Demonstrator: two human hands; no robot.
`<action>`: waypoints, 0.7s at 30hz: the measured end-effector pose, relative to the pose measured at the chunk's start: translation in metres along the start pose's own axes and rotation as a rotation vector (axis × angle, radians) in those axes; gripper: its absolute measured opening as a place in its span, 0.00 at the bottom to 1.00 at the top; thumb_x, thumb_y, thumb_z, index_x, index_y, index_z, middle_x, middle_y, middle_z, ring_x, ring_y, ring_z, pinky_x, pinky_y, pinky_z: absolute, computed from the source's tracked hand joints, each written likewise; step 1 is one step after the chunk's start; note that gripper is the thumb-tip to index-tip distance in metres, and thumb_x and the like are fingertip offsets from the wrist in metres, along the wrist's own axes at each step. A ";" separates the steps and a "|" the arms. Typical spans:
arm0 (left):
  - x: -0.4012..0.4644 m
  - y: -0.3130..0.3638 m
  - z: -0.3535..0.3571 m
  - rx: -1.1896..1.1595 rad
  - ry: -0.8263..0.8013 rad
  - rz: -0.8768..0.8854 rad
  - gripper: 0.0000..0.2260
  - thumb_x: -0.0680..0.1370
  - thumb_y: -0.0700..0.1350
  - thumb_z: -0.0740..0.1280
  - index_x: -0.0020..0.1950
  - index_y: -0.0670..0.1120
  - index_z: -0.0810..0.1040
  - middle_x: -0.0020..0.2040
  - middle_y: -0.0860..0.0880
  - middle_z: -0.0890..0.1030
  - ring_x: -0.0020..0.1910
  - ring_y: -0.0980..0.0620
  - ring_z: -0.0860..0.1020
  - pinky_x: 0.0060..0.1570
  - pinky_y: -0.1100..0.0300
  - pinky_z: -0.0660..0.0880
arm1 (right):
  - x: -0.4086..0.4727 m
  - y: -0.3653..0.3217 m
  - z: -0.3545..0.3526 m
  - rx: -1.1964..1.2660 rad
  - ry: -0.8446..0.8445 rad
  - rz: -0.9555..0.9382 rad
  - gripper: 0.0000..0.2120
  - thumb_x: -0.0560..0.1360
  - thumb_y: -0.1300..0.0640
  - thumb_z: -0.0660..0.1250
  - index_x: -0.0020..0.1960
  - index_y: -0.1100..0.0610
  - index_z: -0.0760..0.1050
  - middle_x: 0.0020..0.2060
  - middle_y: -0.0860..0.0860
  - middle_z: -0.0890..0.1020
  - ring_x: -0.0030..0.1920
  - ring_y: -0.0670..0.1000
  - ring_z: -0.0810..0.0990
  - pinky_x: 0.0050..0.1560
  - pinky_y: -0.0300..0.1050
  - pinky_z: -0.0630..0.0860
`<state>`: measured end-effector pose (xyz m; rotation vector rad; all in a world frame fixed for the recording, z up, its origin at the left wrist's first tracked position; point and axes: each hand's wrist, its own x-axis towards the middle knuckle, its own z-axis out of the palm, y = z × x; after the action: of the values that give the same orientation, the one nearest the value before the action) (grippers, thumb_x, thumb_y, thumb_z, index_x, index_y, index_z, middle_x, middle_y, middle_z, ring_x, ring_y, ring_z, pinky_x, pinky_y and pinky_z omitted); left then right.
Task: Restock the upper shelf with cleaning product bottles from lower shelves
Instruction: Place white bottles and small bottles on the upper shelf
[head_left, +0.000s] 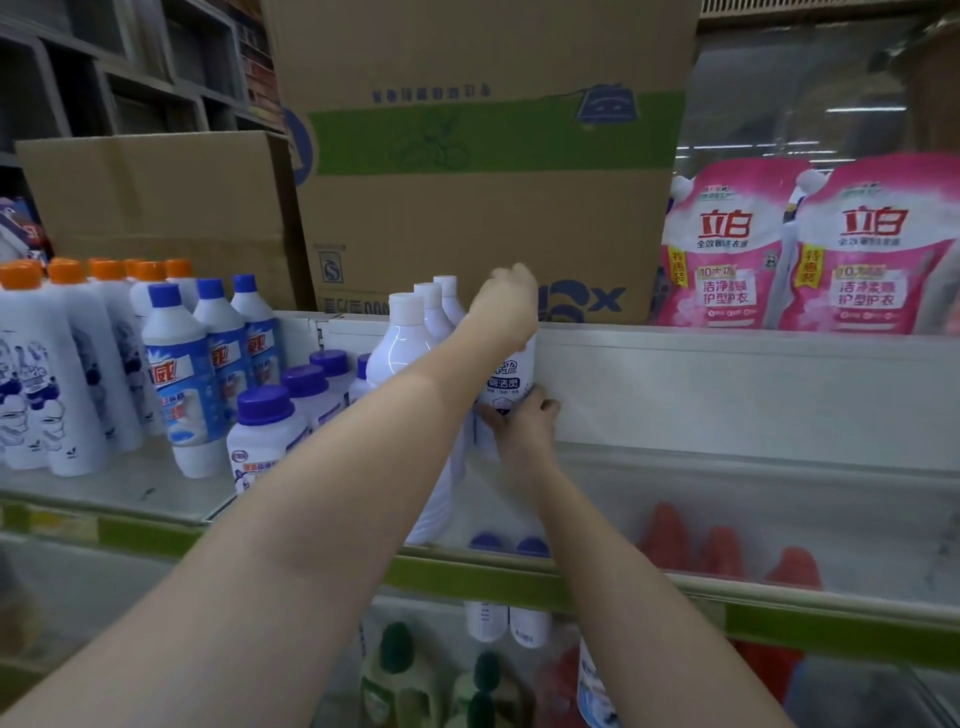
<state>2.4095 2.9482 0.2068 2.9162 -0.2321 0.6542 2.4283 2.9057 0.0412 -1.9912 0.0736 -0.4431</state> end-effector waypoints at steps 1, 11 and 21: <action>-0.001 -0.001 0.000 0.011 -0.001 -0.003 0.28 0.73 0.39 0.77 0.66 0.37 0.66 0.64 0.37 0.72 0.60 0.42 0.77 0.45 0.58 0.70 | 0.000 0.001 0.000 -0.002 0.004 -0.006 0.34 0.74 0.51 0.76 0.68 0.66 0.62 0.64 0.63 0.65 0.58 0.65 0.74 0.60 0.58 0.74; -0.029 0.002 0.012 0.034 0.165 0.018 0.30 0.76 0.30 0.63 0.76 0.33 0.55 0.79 0.32 0.50 0.59 0.40 0.80 0.42 0.58 0.68 | -0.009 -0.006 -0.013 -0.005 -0.081 0.100 0.32 0.76 0.50 0.72 0.70 0.67 0.63 0.66 0.62 0.67 0.66 0.64 0.71 0.65 0.57 0.71; -0.081 0.000 0.004 -0.033 0.096 0.218 0.09 0.78 0.31 0.59 0.55 0.39 0.74 0.38 0.47 0.70 0.50 0.41 0.78 0.31 0.61 0.61 | -0.036 -0.009 -0.043 0.088 -0.108 0.139 0.11 0.76 0.56 0.71 0.48 0.61 0.72 0.45 0.61 0.78 0.45 0.57 0.79 0.55 0.63 0.80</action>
<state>2.3391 2.9572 0.1682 2.8433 -0.5495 0.8106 2.3786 2.8815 0.0557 -1.9060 0.1224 -0.2453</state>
